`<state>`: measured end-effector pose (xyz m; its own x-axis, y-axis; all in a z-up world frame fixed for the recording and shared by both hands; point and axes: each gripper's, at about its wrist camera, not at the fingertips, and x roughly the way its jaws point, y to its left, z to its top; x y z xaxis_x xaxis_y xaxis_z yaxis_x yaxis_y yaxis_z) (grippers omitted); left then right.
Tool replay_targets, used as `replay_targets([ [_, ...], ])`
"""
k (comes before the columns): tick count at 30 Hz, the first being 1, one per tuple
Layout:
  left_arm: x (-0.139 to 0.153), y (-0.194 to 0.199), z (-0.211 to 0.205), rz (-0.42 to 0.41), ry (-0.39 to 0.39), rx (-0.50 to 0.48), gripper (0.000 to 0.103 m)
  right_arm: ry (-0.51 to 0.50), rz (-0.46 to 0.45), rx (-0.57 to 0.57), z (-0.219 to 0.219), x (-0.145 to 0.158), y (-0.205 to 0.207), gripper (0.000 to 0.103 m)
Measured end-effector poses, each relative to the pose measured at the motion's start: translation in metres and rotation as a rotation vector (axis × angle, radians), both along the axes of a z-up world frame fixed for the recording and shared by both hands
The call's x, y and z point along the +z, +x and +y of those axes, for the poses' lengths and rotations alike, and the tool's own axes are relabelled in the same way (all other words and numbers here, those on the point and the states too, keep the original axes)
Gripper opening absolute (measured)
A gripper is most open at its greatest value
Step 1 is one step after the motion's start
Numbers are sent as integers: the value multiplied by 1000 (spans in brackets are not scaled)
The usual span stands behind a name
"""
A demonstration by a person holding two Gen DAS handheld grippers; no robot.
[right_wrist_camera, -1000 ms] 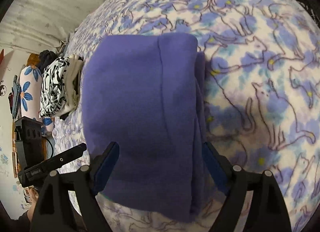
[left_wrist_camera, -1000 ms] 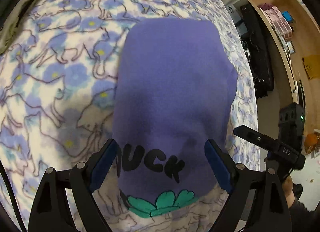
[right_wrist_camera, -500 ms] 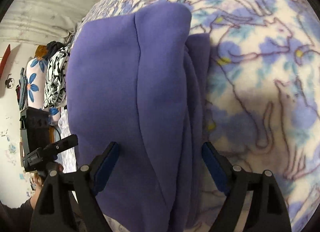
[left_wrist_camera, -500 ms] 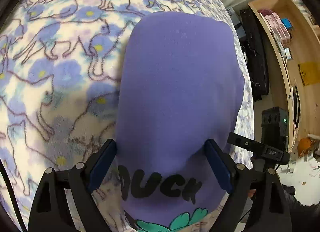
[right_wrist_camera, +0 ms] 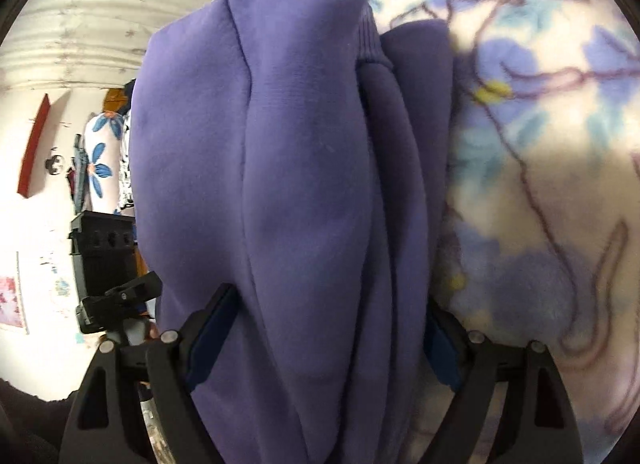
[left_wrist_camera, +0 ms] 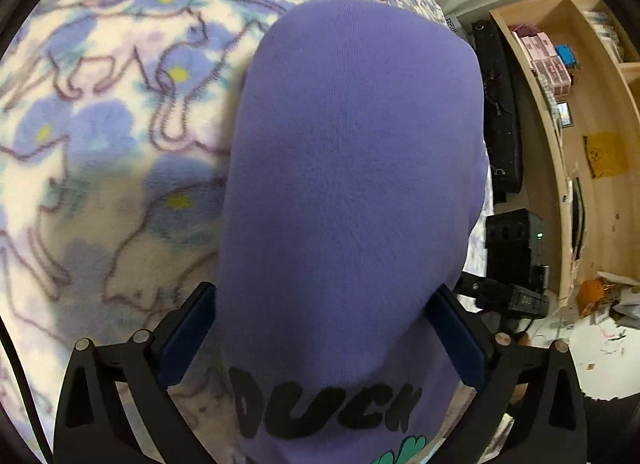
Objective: Fold large clothes
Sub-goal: 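Lift the purple bundle with both tools and carry it to the black-and-white stack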
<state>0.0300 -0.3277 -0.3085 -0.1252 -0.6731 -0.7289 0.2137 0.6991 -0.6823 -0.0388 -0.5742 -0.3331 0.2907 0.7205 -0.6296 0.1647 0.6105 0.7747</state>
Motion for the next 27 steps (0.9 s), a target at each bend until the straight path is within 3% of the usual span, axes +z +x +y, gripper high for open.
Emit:
replay_targets([
  [8, -16, -3, -11, 53, -23, 30, 103, -2, -9, -2, 7, -1, 2, 94],
  [14, 0, -7, -30, 13, 50, 44, 101, 6, -7, -13, 5, 7, -4, 68],
  [18, 12, -14, -37, -28, 70, 65, 91, -27, -12, -14, 6, 19, -6, 49],
  [22, 25, -20, -33, -57, 55, 101, 84, -87, -32, -25, 16, 40, -8, 43],
  [27, 67, -17, -21, -109, 51, 94, 81, -117, -65, -49, 33, 72, -19, 41],
])
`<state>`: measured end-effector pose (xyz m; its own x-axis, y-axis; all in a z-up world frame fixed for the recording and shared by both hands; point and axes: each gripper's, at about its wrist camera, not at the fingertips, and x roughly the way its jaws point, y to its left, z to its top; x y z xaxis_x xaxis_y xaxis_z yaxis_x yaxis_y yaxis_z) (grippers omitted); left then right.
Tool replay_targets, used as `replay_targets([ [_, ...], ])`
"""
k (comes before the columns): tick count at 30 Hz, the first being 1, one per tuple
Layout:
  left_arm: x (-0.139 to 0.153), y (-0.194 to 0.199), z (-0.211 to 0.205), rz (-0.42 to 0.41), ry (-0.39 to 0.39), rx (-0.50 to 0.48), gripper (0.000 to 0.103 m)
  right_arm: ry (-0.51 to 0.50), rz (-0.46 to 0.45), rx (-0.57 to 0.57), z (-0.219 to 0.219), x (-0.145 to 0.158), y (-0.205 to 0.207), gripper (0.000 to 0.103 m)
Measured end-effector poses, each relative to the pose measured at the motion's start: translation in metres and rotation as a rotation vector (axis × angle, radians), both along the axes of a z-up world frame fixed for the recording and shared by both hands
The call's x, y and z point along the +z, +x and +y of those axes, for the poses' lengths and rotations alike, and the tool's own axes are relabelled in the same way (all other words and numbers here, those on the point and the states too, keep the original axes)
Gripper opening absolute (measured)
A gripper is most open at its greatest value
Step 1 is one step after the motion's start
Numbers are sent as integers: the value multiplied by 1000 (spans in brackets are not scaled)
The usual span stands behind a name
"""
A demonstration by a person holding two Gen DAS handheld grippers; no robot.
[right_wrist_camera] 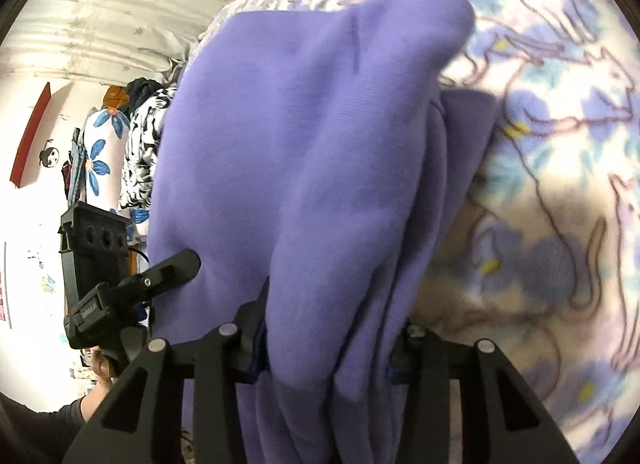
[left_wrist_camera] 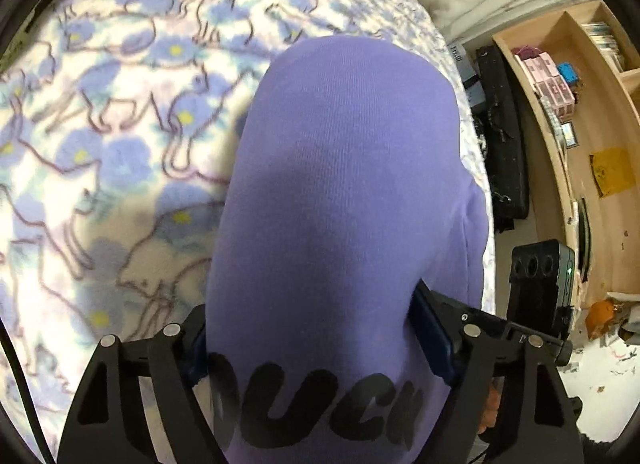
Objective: Fold large clothes
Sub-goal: 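Lift the purple bundle with both tools and carry it to the black-and-white stack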
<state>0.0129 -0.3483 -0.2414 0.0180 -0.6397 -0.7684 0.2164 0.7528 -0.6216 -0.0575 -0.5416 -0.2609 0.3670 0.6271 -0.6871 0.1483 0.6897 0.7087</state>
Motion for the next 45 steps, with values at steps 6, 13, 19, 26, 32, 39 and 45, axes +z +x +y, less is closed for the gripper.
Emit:
replay_targets([
  [6, 51, -3, 41, -54, 12, -37, 81, 25, -43, -41, 37, 43, -20, 41],
  [13, 106, 0, 127, -63, 44, -9, 81, 50, -68, -14, 116, 90, -10, 41],
  [19, 140, 18, 236, -74, 71, 49, 81, 83, -91, 48, 196, 120, 19, 41],
  [26, 183, 53, 346, -99, 69, 128, 81, 109, -151, 114, 282, 158, 63, 41],
  [32, 211, 98, 403, -161, 69, 157, 81, 113, -225, 135, 331, 191, 108, 41],
  [39, 231, 175, 438, -243, 59, 151, 81, 97, -293, 132, 367, 224, 183, 41],
  [45, 227, 252, 444, -329, 73, 126, 81, 84, -339, 106, 388, 222, 258, 41],
])
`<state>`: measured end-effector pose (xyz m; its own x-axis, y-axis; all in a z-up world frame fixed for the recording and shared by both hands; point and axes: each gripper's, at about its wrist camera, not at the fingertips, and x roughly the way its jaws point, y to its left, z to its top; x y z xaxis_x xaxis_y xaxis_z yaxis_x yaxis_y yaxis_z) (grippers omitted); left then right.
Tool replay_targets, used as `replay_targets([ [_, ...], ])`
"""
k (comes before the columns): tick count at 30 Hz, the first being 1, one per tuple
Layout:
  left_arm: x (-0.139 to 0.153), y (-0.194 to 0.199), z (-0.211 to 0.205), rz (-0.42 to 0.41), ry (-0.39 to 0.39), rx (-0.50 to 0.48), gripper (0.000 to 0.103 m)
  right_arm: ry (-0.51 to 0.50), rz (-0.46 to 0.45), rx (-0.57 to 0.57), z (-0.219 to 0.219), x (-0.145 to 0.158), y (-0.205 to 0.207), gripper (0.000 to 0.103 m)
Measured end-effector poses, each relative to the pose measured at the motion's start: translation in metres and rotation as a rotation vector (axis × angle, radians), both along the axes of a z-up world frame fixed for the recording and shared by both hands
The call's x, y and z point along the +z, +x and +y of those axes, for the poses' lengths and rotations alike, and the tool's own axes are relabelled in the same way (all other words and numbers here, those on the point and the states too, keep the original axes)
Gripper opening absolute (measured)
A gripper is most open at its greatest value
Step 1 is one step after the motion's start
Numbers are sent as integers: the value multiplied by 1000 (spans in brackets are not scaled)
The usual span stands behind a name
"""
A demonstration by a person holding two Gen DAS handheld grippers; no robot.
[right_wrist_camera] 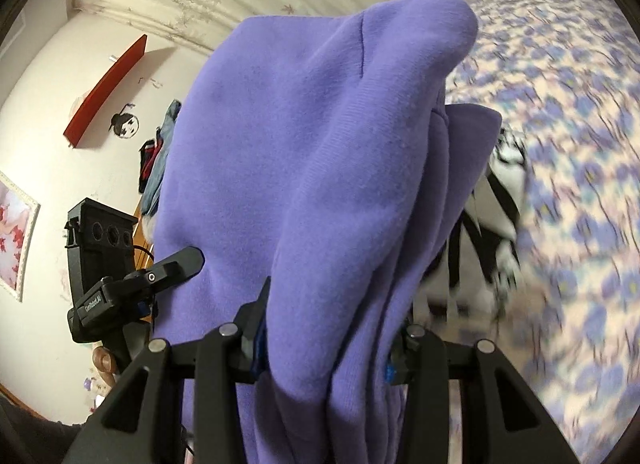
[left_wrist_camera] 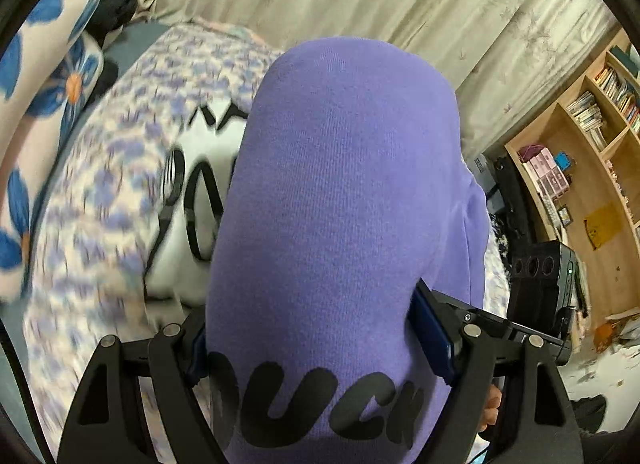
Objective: Fold large clothes
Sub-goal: 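Lift the purple bundle with both tools and carry it to the black-and-white stack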
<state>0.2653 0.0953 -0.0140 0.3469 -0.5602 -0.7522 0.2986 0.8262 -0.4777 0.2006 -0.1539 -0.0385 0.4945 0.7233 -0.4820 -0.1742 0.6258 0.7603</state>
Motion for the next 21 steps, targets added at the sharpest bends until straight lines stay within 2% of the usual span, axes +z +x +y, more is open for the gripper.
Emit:
replay_targets([
  [5, -26, 62, -3, -43, 12, -4, 81, -3, -14, -40, 6, -22, 60, 42],
  [8, -56, 93, -7, -28, 39, 9, 81, -17, 11, -45, 8, -47, 88, 42],
  [11, -95, 111, -11, 11, 87, 19, 82, -54, 76, -42, 13, -83, 109, 44],
  [13, -115, 116, -10, 19, 95, 22, 86, -79, 98, -48, 15, -103, 114, 49],
  [14, -121, 118, -9, 23, 88, 29, 88, -90, 103, -57, 15, -106, 113, 52],
  [15, -123, 118, -7, 27, 79, 34, 89, -110, 103, -67, 15, -107, 112, 60],
  [17, -123, 117, -7, 22, 81, 30, 90, -143, 91, -61, 16, -101, 109, 63],
  [21, -112, 109, -11, -13, 134, 23, 91, -246, 97, -52, 18, -86, 105, 65],
])
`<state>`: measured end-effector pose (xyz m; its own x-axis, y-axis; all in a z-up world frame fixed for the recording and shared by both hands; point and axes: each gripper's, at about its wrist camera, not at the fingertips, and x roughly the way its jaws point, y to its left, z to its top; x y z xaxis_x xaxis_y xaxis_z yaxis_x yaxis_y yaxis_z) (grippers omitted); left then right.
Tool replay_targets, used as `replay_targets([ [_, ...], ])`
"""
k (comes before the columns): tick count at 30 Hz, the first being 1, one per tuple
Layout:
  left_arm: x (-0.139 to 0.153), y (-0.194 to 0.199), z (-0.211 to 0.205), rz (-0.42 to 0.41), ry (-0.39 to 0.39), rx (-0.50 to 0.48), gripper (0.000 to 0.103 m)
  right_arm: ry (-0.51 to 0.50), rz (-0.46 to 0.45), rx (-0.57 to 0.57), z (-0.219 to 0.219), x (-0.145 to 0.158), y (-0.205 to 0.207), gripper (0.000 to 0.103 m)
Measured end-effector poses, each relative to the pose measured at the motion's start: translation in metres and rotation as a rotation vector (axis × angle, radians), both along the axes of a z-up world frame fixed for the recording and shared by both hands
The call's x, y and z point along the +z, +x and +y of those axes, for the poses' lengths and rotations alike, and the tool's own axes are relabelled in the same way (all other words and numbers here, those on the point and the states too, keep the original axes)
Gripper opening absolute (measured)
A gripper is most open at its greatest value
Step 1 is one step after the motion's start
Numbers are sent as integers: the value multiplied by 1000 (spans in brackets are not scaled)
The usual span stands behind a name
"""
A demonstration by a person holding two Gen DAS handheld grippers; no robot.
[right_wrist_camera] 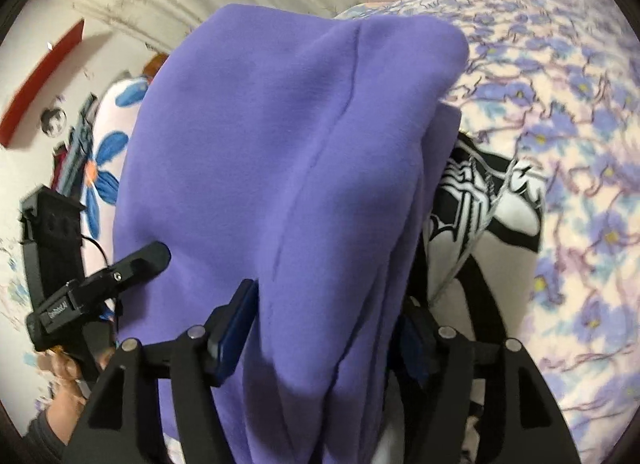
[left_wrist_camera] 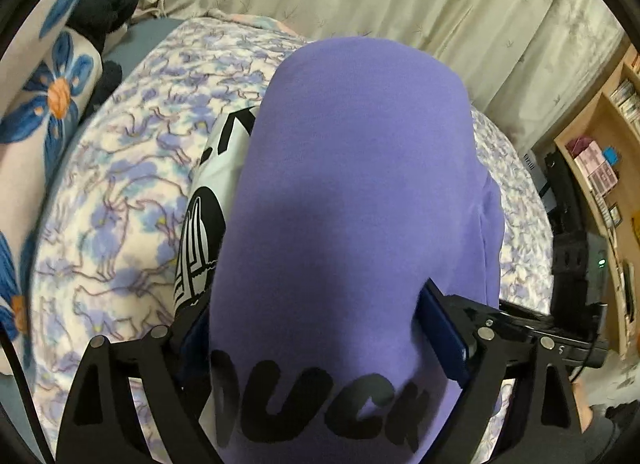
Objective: Fold large clothes
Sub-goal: 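Lift the purple bundle with both tools and carry it to the black-and-white stack, then lower the purple bundle onto the black-and-white stack and open both tools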
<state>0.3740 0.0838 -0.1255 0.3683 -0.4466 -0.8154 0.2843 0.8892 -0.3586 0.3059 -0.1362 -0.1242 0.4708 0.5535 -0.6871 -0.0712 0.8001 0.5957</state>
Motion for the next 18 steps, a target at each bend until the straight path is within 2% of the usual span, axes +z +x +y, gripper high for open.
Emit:
replay_targets([
  [3, 15, -9, -1, -5, 27, 14, 90, -107, -15, -10, 0, 20, -16, 65],
  [8, 56, -42, 4, -125, 74, 13, 86, -204, -103, -52, -4, 54, -51, 65],
  [9, 67, -52, 4, -163, 81, 4, 78, -209, -127, -57, -3, 60, -56, 65],
  [10, 77, -60, 2, -194, 92, -9, 60, -219, -155, -58, -1, 65, -64, 65],
  [11, 83, -67, -1, -212, 107, -23, 48, -228, -172, -54, 2, 69, -68, 64],
  [12, 87, -73, -6, -225, 134, -48, 26, -225, -182, -41, 6, 71, -71, 55],
  [13, 89, -77, -9, -230, 154, -64, 12, -213, -184, -19, 10, 71, -72, 41],
  [14, 89, -81, -14, -236, 174, -85, 12, -206, -182, -2, 16, 71, -72, 30],
  [16, 85, -85, -22, -242, 208, -117, 12, -213, -175, 21, 26, 67, -69, 21],
  [18, 76, -86, -28, -224, 252, -121, 12, -215, -158, 32, 34, 59, -66, 19],
])
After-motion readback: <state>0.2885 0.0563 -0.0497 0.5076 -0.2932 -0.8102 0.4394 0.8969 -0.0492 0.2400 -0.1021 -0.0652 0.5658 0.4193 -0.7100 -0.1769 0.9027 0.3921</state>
